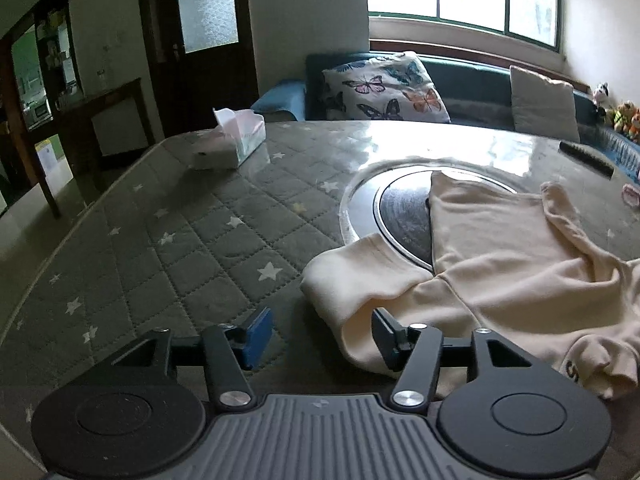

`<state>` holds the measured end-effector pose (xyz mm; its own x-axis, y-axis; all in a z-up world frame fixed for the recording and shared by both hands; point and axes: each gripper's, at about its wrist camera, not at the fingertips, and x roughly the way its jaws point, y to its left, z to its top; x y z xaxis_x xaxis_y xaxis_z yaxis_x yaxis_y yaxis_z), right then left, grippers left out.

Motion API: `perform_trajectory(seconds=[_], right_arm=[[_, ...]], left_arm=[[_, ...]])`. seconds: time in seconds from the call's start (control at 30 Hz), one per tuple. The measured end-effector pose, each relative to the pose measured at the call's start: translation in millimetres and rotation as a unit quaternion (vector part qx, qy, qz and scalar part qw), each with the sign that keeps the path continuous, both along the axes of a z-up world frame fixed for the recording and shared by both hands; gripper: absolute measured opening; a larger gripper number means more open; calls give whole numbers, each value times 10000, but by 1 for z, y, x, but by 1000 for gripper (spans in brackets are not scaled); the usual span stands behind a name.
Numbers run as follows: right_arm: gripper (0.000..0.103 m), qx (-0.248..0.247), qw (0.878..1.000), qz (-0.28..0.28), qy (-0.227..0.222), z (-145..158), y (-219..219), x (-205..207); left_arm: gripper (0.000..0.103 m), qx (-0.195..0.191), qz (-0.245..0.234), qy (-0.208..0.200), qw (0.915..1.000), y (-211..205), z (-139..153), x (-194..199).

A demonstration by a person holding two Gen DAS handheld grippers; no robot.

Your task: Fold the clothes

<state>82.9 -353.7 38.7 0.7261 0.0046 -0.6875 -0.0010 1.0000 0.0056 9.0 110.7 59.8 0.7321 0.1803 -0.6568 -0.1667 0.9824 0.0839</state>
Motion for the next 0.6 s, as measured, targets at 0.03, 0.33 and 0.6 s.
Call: perform_trajectory(seconds=[0.03, 0.33, 0.6], right_arm=[[66, -108, 9999, 11, 16, -3, 2, 3], [75, -824, 9964, -218, -19, -10, -7, 26], [83, -802, 9943, -699, 56, -15, -36, 33]], left_arm=[[69, 73, -27, 4, 10000, -2, -2, 4], [81, 833, -245, 190, 9960, -14, -26, 45], [81, 587, 989, -219, 9931, 33, -19, 52]])
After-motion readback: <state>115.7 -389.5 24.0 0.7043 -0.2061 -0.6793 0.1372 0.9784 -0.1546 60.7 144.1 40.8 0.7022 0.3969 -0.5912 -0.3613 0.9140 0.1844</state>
